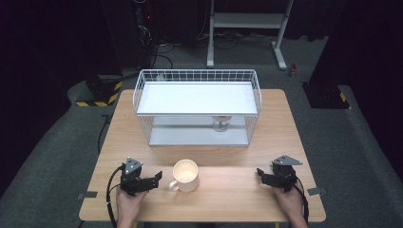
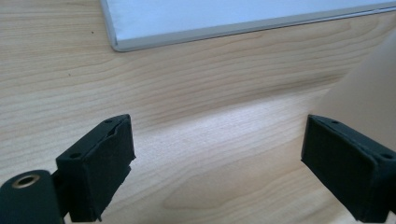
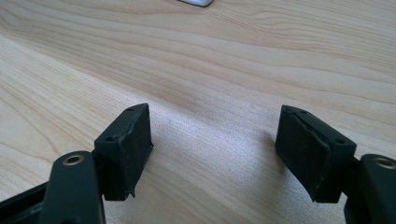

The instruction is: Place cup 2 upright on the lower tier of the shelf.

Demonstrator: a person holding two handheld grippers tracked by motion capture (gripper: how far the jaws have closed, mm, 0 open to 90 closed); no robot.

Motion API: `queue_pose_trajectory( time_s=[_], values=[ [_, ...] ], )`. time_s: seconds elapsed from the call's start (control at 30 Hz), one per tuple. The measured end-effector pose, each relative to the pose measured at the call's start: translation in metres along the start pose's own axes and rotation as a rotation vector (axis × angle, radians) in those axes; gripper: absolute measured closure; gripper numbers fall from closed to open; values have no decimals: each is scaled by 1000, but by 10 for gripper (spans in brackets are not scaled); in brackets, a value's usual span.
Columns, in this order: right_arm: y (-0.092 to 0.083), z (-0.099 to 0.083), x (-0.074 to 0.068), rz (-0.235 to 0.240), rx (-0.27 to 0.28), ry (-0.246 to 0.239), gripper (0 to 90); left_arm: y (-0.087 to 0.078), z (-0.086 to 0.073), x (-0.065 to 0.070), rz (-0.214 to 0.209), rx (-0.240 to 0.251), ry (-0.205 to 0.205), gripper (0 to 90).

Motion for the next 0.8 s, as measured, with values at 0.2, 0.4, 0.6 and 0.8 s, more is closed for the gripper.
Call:
queue_pose_trajectory(
  time_s=[0.2,0.4,0.6,0.8],
  values=[
    [0,0,0,0,-2,0,268,-12,0,8,-30,40,-14,81],
    [0,0,0,-1,-2,2,268,-23,1,14,-55,64,-2,75],
    [-1,0,0,-2,-2,2,268,-32,5,26,-84,82,11,69],
    [0,0,0,-3,-1,2,268,-36,7,39,-102,103,35,68]
  ],
)
Point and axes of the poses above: each handheld gripper's, and its own axes: y roughly forward along the jaws, z roughly out of its top, x roughly to its right, the point moved 4 cm from there along y, roughly forward along the jaws
